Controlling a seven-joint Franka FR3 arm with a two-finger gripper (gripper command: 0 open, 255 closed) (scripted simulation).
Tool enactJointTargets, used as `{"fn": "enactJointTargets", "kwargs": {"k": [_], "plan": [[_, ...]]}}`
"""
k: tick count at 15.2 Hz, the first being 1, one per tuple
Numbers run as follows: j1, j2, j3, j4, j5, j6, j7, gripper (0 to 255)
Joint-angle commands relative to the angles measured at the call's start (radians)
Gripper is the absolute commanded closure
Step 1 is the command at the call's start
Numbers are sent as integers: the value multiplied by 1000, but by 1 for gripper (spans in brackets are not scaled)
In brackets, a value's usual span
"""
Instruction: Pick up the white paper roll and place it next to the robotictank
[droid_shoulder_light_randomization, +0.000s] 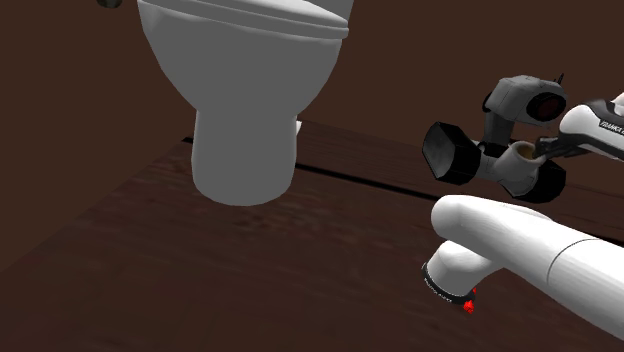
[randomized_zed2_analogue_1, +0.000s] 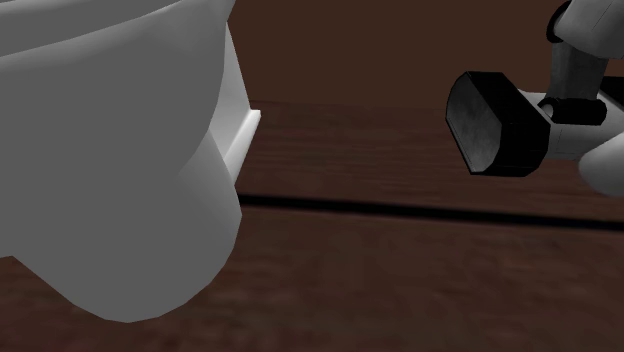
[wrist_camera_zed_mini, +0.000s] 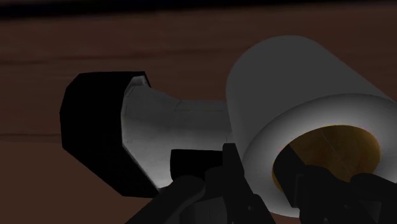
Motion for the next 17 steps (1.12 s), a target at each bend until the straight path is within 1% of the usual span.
{"fn": "enactJointTargets", "kwargs": {"k": [1,9,17], "plan": [[-9,3,-19,-27,-17,30,0,255],[-39,28,-96,-109,-81,135,-5,255],[-61,85,-184,-178,-154,258,-8,255]]}}
